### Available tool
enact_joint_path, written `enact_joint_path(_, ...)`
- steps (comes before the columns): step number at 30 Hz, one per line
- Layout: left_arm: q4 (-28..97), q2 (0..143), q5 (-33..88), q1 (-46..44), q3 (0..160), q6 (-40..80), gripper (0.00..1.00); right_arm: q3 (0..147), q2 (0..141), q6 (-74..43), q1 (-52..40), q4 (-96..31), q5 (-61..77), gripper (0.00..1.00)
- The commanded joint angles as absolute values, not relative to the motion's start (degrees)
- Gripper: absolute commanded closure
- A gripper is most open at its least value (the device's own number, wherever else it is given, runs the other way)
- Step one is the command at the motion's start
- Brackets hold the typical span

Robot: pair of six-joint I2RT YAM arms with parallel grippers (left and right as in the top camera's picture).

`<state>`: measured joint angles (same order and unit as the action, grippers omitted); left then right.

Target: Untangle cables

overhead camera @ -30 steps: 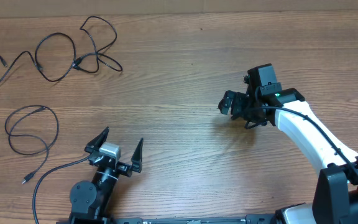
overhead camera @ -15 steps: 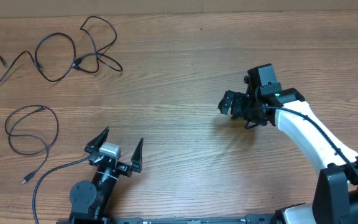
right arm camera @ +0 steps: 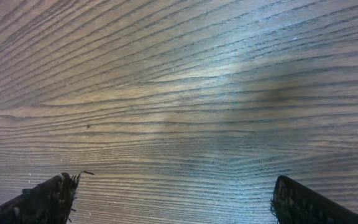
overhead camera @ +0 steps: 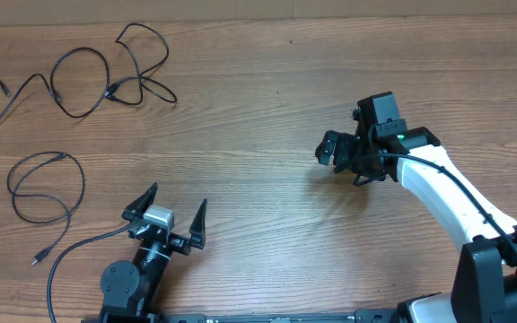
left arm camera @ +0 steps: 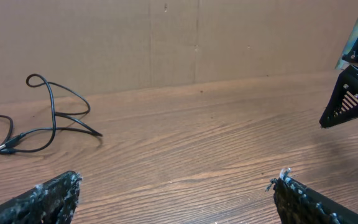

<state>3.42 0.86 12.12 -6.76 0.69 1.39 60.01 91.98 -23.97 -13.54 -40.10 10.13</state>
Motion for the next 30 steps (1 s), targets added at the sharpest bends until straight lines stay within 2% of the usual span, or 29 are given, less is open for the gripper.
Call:
enact_joint_path(1, 3.4, 0.2, 11.4, -6.7, 0.3, 2.2, 0.0, 61.1, 90.8, -24.0, -13.4, -40.0, 9.8, 0.0)
enact_joint_path(30, 3.4, 0.2, 11.4, -6.7, 0.3, 2.2, 0.0, 61.1, 90.7, -23.2, -13.4, -40.8, 7.6, 0.0)
